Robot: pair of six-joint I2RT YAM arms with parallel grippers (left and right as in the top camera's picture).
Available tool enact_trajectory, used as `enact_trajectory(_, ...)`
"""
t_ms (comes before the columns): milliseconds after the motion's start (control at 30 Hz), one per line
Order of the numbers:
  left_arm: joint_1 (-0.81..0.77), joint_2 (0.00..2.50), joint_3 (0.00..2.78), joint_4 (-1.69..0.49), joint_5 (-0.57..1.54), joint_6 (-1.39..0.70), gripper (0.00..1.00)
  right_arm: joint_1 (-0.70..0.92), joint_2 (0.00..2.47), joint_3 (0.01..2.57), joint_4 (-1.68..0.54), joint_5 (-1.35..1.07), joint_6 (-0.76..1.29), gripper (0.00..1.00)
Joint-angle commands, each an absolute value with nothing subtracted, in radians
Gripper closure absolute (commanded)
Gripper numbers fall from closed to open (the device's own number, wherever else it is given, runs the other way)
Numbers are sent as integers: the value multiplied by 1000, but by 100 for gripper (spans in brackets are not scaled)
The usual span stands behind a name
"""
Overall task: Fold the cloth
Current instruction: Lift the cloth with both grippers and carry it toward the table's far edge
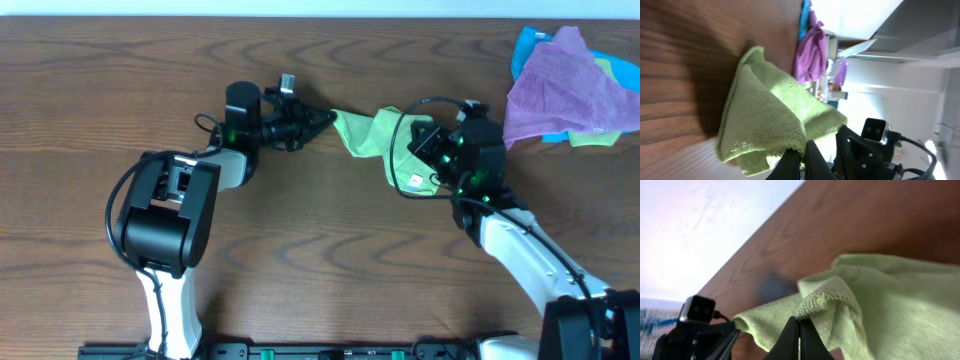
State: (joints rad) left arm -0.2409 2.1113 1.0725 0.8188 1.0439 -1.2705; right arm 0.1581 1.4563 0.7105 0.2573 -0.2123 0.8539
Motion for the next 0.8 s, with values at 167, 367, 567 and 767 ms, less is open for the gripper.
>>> enact_trajectory(167, -160, 2124, 1318, 824, 1127, -1365, 94, 131, 1437, 1026, 101, -266, 634, 98)
enact_trajectory(367, -78, 2124, 1527, 627, 1251, -1245, 94, 110, 1437, 1180, -78, -313, 528, 98)
enact_trajectory(567, -2, 2124, 1590, 618, 1356, -1234, 94, 84, 1437, 1234, -212, -358, 418, 98)
enact_trajectory(767, -5, 2124, 1583, 550, 1536, -1194, 94, 110, 1437, 1236, -358, -427, 384, 98)
